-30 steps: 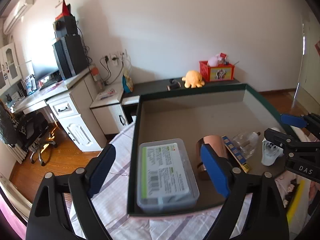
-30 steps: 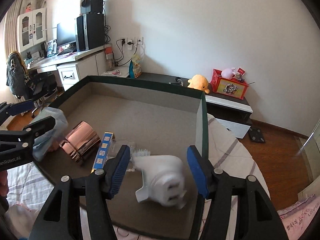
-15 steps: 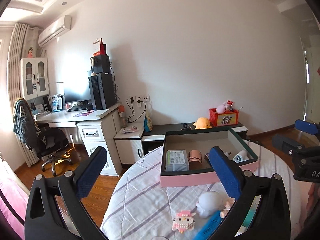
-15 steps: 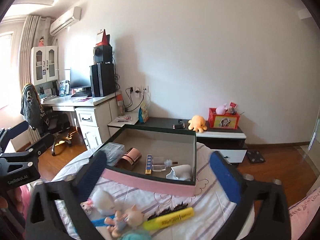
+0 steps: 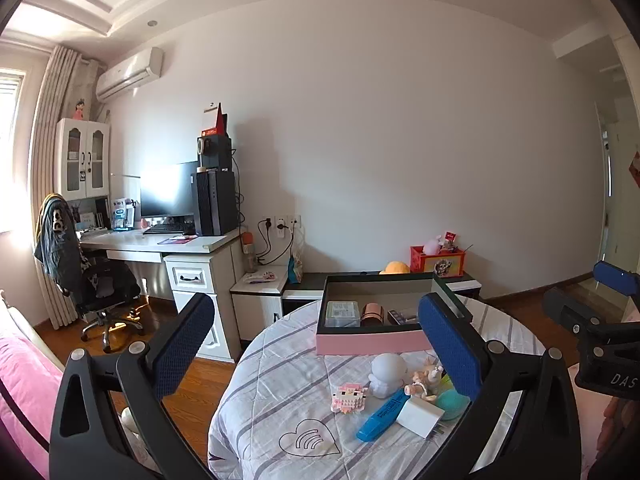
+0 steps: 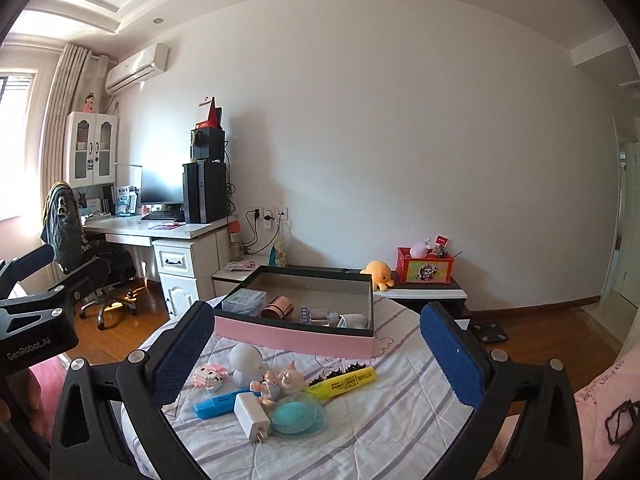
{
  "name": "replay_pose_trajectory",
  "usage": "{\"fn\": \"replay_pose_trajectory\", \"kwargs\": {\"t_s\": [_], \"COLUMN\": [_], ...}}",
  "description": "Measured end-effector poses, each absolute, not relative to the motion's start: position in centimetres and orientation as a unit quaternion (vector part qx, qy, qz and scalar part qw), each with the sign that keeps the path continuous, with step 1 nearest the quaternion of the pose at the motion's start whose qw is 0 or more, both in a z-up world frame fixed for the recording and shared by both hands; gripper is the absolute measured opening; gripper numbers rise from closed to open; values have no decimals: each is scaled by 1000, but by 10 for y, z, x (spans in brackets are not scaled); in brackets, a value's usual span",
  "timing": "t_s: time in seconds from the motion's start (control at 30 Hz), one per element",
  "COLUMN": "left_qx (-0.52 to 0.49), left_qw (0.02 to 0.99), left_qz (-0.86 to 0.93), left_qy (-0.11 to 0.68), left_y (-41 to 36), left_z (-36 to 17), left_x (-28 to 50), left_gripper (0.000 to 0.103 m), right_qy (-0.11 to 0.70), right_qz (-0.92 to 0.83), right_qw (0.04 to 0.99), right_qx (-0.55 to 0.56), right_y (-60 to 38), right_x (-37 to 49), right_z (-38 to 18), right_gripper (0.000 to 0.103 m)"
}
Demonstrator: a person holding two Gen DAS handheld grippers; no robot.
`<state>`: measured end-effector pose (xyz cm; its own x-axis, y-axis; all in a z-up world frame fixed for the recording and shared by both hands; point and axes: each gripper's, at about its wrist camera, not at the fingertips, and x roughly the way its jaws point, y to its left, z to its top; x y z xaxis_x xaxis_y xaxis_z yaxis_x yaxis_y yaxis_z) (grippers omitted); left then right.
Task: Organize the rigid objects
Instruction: 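Withdraw both open grippers from the pink box toward the remaining items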
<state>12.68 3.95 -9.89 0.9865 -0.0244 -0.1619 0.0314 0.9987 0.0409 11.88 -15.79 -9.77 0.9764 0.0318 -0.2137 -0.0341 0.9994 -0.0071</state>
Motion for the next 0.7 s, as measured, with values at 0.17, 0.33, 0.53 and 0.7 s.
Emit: {"fn": "replay_pose_trajectory", "kwargs": {"t_s": [0.17,0.33,0.53,0.7], "left_qx": [26,29,29,34], "left_qw": [996,995,992,986], "left_qz": [-16,-13,-6,-4], "left_qy": [80,89,119,162], "left_y": [38,38,44,49], "left_z": [-99,-101,-116,-138], "left_x": [119,121,139,161], "left_gripper": [103,103,103,103], "right_qy": [104,108,133,187], "right_qz": [11,8,4,1], "right_qw": [995,994,991,982], "right_qx": [-5,-3,-6,-6], "right_y": [-160,-163,-163,-166], "right_x": [107,105,117,145], "right_z": [-96,-100,-115,-149], "right_gripper": [103,103,103,103]}}
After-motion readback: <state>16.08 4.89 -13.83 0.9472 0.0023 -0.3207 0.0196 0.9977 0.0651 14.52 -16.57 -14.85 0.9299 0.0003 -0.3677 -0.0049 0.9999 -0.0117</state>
